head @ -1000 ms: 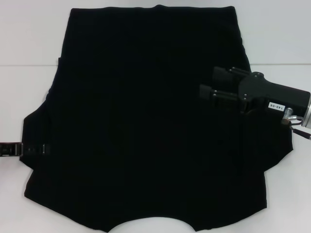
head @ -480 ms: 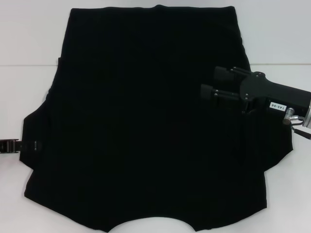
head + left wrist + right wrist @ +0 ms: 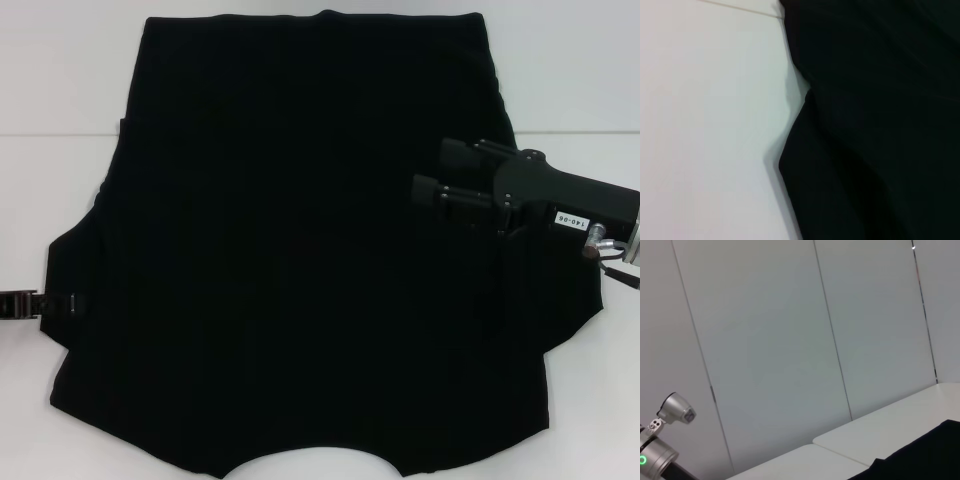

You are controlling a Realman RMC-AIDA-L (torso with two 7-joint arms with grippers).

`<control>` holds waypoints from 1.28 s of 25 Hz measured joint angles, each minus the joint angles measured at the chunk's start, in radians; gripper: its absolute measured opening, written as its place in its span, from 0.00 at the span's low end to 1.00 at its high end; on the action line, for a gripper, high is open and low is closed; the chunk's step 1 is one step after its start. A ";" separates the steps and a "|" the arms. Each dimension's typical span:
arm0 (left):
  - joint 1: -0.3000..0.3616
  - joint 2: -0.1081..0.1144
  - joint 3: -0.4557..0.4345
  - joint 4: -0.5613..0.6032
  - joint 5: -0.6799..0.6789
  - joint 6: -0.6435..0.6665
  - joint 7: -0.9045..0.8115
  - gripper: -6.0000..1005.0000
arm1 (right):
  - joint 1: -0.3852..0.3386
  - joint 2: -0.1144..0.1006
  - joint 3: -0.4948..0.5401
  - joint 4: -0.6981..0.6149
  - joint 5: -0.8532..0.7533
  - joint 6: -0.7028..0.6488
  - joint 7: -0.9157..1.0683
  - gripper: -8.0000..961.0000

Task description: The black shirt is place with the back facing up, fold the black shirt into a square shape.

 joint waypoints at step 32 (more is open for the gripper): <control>-0.002 -0.004 0.004 -0.019 0.000 -0.026 0.009 0.85 | 0.002 0.001 0.000 0.000 0.000 -0.001 -0.002 0.87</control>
